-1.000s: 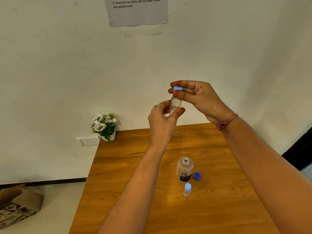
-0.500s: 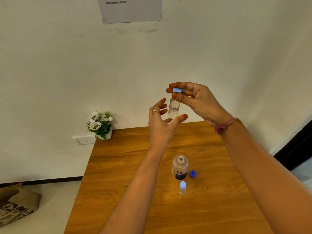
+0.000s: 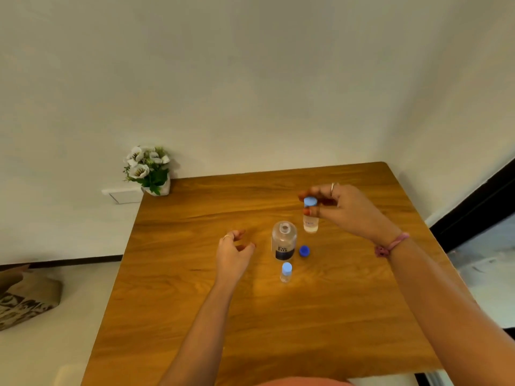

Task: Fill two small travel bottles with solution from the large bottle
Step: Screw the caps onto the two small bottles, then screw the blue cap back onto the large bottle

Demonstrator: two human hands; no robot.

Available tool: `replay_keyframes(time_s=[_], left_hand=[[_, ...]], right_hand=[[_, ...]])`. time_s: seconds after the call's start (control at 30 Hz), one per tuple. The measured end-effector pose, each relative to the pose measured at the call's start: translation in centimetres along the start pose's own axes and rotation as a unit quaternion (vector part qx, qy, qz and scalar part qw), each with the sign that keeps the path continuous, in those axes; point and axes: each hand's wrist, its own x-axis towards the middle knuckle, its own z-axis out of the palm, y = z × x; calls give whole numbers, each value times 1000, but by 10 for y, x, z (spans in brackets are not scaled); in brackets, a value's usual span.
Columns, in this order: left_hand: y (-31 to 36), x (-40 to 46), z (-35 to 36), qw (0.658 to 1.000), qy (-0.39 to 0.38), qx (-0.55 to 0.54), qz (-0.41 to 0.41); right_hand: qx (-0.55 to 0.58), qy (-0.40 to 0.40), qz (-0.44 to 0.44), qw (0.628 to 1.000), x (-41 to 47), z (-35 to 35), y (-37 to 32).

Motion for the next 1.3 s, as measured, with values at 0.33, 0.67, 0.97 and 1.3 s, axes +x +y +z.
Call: replay_keyframes(time_s=[0.33,0.67,0.97,1.3], left_hand=[[-2,-2,13,1000,-10,-17,-21],[-1,-9,25,999,-20,-23,-27],[-1,-4,32,999,-30,-27,-23],[-5,13,43,996,-92,-7,1]], right_hand=[[-114,-77,108,985,-26,72,82],[-121,-94,127,980,-29,98,110],[-107,-92,109,984,-30,102,120],[-72,-9,165,984,-17,69,154]])
